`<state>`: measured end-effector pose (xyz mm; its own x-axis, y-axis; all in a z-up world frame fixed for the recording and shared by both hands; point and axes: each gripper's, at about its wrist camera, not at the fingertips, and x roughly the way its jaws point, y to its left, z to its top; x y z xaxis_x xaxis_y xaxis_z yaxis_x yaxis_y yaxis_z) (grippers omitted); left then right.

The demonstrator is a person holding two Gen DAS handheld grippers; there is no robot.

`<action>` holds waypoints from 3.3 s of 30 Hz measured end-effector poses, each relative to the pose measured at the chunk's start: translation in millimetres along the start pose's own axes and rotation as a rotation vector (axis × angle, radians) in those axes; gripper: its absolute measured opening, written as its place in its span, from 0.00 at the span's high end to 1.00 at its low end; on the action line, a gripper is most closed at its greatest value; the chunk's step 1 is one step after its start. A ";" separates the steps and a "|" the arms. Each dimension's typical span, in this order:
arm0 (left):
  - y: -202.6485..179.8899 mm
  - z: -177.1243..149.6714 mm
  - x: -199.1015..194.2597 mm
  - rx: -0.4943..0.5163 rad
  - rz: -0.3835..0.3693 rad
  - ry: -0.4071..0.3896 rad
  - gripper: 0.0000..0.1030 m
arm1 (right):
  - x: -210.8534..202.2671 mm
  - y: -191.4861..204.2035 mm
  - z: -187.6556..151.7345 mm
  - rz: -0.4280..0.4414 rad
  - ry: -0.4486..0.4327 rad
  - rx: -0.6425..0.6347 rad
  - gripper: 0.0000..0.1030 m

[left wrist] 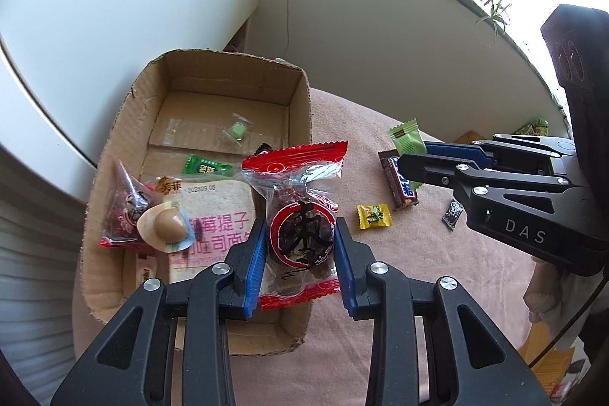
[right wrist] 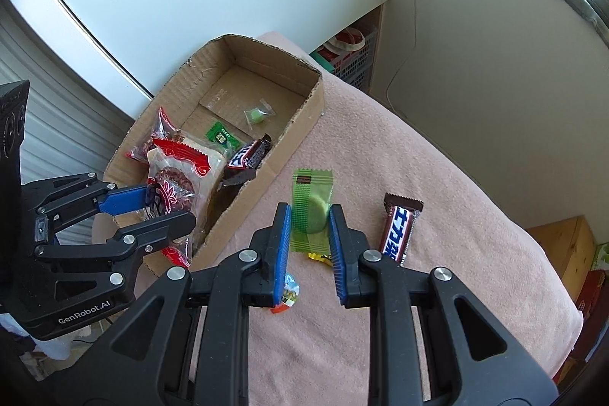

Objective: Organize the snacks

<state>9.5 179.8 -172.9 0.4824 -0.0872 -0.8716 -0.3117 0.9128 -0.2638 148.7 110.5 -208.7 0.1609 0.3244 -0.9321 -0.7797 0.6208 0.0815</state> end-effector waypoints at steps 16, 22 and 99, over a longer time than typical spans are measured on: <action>47.5 0.3 -5.7 -0.066 0.034 -0.002 0.69 | 29.5 51.0 45.2 0.043 0.021 -0.069 0.80; 53.0 -0.6 -5.7 -0.079 0.038 -0.002 0.69 | 36.0 55.2 49.8 0.050 0.027 -0.072 0.80; -88.3 -54.2 11.0 0.092 -0.033 0.028 0.39 | -25.3 -124.3 -108.8 -0.092 0.011 0.097 0.28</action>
<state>-2.0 76.6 -181.6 0.4676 -0.1274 -0.8747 -0.2187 0.9421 -0.2541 175.7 -52.5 -233.7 0.2220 0.2557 -0.9409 -0.6995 0.7140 0.0290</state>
